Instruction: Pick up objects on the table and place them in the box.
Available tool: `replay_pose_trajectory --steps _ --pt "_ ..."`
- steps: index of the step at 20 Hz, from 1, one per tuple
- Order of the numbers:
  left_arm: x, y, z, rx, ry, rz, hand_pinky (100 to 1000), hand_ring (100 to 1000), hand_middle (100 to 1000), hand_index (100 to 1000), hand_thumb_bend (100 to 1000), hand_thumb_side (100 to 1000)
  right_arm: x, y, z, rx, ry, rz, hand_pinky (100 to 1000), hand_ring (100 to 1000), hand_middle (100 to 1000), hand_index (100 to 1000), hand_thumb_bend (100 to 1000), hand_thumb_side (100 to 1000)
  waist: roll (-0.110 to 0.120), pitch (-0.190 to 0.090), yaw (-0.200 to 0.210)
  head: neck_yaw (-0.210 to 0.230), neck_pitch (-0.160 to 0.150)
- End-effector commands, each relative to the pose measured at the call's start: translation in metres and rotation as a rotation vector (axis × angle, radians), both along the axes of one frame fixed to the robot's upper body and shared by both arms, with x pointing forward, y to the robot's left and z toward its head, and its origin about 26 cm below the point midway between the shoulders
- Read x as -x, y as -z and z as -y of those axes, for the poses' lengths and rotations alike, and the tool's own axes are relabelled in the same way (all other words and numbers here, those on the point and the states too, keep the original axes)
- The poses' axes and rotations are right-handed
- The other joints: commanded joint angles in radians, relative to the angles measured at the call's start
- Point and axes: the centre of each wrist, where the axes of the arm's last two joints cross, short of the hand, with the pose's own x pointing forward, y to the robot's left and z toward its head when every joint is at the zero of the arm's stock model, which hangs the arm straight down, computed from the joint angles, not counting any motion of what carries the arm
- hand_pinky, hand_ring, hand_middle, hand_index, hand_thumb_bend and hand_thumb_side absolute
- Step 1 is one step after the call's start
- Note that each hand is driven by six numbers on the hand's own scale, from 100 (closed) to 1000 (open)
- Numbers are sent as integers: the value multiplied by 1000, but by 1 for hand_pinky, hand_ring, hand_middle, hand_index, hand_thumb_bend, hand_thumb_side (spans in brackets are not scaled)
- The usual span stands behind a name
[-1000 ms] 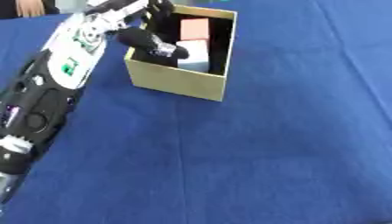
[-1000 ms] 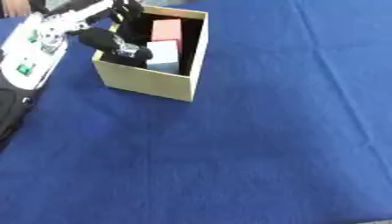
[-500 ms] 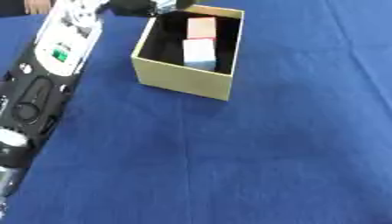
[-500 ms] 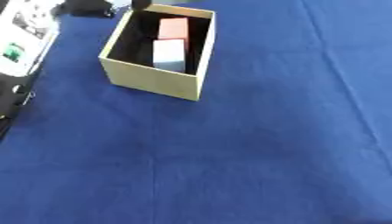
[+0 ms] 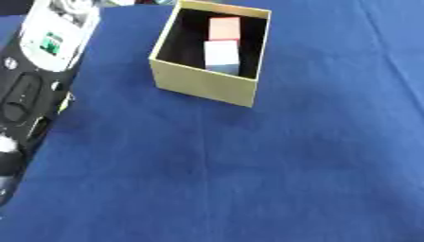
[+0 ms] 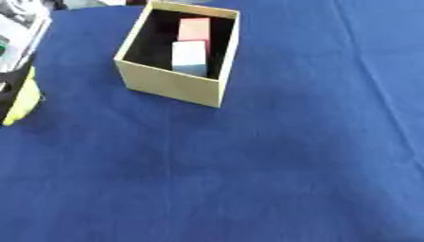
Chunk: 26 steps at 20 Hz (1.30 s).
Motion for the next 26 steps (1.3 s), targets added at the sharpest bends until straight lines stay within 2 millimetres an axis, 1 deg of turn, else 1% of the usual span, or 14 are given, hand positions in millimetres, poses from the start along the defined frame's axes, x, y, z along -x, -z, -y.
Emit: replay_pose_trajectory --steps 1,2,6,10,12,14,15,16,17,21,24,26 --pt "17 -19 -29 -72 -80 70 765 770 722 822 641 586 5 -9 5 30 27 29 850 734 661 773 100 823 -4 -32 7 7 16" --pt "20 -18 -36 -90 -105 71 766 771 723 822 710 631 5 -8 6 29 31 26 850 734 662 773 100 826 -5 -35 11 7 16" --pt "29 -10 -62 -142 -183 50 770 777 729 826 713 635 6 -6 7 28 42 21 850 734 662 773 100 821 -11 -46 26 7 15" --pt "33 -4 -80 -163 -230 23 776 783 738 833 720 635 6 -5 8 28 47 20 849 733 663 773 100 815 -23 -55 36 6 17" --pt "34 -1 -86 -178 -249 1 781 788 745 841 744 634 6 -4 9 26 48 20 849 733 663 773 100 813 -28 -57 38 2 18" --pt "33 4 -92 -198 -272 -37 787 796 753 851 797 638 6 -4 9 25 50 20 849 733 663 773 100 811 -34 -60 39 -3 19" --pt "33 6 -93 -213 -281 -57 790 800 756 857 838 605 6 -4 9 24 50 20 849 733 663 773 100 810 -36 -60 39 -5 19" --pt "33 8 -95 -234 -291 -82 791 803 760 860 845 643 6 -4 9 23 50 20 849 733 663 773 100 810 -38 -61 39 -6 18" --pt "32 11 -97 -256 -302 -107 795 808 766 865 866 661 6 -4 9 22 50 21 849 733 663 773 100 809 -39 -61 39 -8 18" --pt "31 21 -105 -343 -339 -207 812 835 784 877 950 687 6 -3 9 20 49 20 849 732 663 773 100 810 -43 -61 41 -12 16" --pt "32 30 -111 -394 -350 -268 815 841 790 880 972 705 6 -3 8 19 49 19 849 732 662 773 100 812 -44 -60 42 -15 12" --pt "32 35 -116 -417 -360 -303 817 843 793 883 966 698 6 -3 9 19 49 19 849 731 662 773 100 812 -44 -59 43 -18 9"
